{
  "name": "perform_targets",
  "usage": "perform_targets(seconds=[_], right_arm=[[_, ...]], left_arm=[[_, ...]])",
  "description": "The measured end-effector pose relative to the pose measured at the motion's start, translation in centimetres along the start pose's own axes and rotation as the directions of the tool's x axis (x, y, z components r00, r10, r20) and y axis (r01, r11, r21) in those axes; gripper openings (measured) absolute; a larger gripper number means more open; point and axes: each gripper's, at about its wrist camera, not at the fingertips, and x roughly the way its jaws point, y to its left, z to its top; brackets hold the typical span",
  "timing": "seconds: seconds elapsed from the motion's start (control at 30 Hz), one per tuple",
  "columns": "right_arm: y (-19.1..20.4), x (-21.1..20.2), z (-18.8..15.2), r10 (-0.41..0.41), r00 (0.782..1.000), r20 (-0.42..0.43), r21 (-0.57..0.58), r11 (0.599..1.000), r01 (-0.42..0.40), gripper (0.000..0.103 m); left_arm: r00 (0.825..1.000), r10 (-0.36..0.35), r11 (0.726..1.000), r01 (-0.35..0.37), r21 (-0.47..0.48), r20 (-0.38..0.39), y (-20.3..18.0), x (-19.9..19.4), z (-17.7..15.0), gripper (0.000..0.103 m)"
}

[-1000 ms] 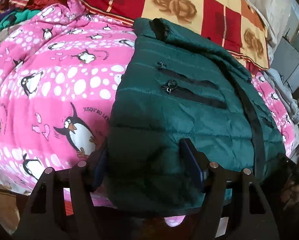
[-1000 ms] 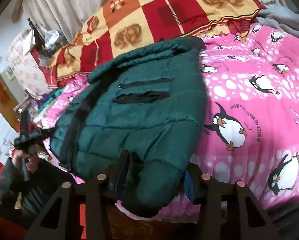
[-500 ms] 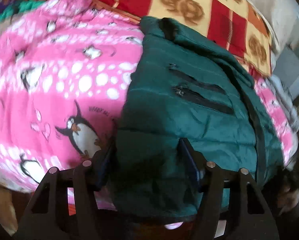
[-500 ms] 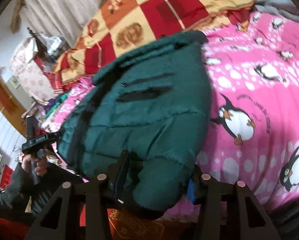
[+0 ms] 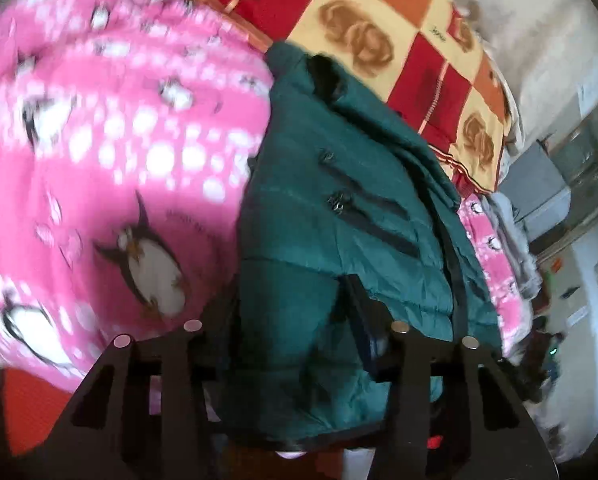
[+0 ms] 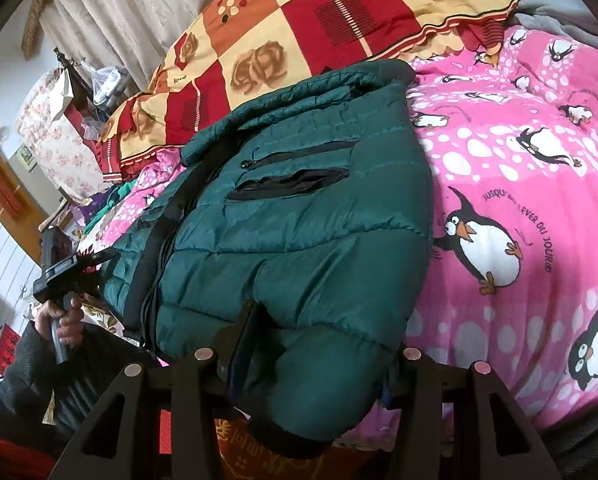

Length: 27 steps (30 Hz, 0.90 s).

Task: Fold large clothes

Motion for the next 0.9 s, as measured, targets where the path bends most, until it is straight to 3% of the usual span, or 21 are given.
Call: perform_targets(seconds=[0.07,0.13,0.2,0.3,0.4,0.47,0.53,0.7,0.9], right_arm=[[0.0,0.0,0.0,0.003,1.0,0.004,-0.001,1.0,-0.003,0.048],[0.0,-0.1,0.0,0.002,1.0,0.01,-0.002,1.0,-0.002,0.048],[-0.1,-0.2,0.0,0.002,1.0,0.014,0.0,1.0,-0.002,0.048],[0.1,-0.2,-0.1,-0.008,1.0,0.018,-0.009,1.0,0.009,0.048],[0.3,-0.1,-0.2,-0.024,0.999,0.024,-0.021,0.999,0.025,0.048],[0.6,-0.2,0.0,-0.038,0.999,0.023,-0.036,0.999,0.038,0.046],[1.4,-0.9,0.3,-0.044,0.998,0.039,-0.083,0.995,0.047,0.038],[1.9,-2.3,0.5,-0.048,0.997,0.058,-0.098,0.994,0.054,0.022],[2.5,-3.7,0.3,-0.039,0.998,0.049,-0.126,0.991,0.044,0.019]], left_arm=[[0.996,-0.062,0.996,0.066,0.054,-0.06,-1.3,0.6,-0.6,0.047],[0.996,-0.025,0.992,0.035,0.121,-0.086,-2.5,1.1,-1.1,0.052],[0.995,0.029,0.995,-0.019,0.1,-0.095,-2.0,1.9,-0.9,0.053],[0.998,-0.002,1.0,0.003,0.011,-0.062,-0.8,1.7,-0.2,0.053],[0.998,0.036,0.998,-0.033,0.056,-0.06,-1.6,1.8,-0.5,0.052],[0.997,0.057,0.992,-0.051,0.112,-0.054,-2.7,1.9,-0.8,0.029],[0.998,0.058,0.99,-0.053,0.129,-0.037,-3.1,1.4,-0.8,0.018],[0.996,0.077,0.99,-0.073,0.118,-0.035,-3.2,1.1,-1.3,0.016],[0.993,0.114,0.984,-0.108,0.139,-0.036,-4.0,-0.5,-3.1,0.015]])
